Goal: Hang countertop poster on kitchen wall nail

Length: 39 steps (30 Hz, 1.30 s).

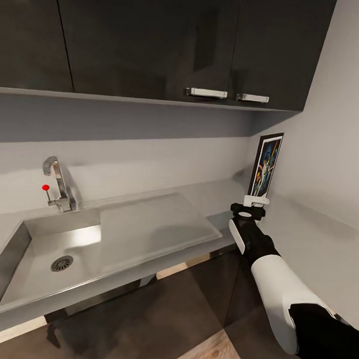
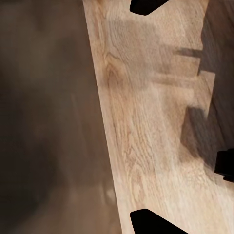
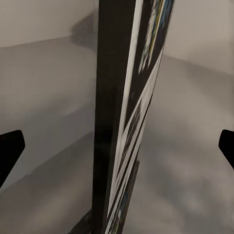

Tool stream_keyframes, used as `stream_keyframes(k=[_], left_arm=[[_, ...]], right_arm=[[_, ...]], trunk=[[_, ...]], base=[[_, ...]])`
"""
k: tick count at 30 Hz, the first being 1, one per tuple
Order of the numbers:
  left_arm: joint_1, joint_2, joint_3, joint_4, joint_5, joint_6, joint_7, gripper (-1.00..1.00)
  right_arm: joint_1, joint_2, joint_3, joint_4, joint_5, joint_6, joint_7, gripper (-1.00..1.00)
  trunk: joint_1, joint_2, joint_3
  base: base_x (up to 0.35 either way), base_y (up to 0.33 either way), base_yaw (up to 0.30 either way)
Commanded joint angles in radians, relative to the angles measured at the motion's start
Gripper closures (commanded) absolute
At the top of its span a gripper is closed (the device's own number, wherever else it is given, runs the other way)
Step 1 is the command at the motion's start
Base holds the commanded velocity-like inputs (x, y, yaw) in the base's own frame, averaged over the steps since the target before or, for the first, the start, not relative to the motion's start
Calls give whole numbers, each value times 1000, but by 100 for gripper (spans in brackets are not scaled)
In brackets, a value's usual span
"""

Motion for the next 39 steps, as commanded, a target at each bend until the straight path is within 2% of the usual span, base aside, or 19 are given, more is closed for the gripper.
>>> stream_keyframes(k=[1,11,12,16,20,24,39], left_arm=[[0,0,3,-1,-1,1,-6,-100],[0,0,3,-1,-1,1,-5,-100],[0,0,-3,30,-4,6,-2,-100],[0,0,-7,63,-38,8,-3,-100],[0,0,-9,76,-99,12,-2,-100],[0,1,-8,79,-122,32,-1,-100],[0,1,-7,80,-138,57,2,-100]], right_arm=[[-1,0,3,-1,-1,8,-5,-100],[-1,0,3,-1,-1,9,-5,-100],[-1,0,3,-1,-1,8,-5,-100],[-1,0,3,-1,-1,8,-5,-100],[-1,1,3,-1,-1,8,-5,-100],[-1,1,3,-1,-1,8,-5,-100],[-1,2,3,-2,-1,8,-7,-100]], trunk=[[0,-1,-1],[0,-1,-1],[0,-1,-1],[0,-1,-1],[0,-1,-1],[0,-1,-1],[0,-1,-1]], base=[[23,-15,0],[85,-71,0],[6,-5,0],[3,-2,0],[1,-1,0],[0,0,0],[0,0,0]])
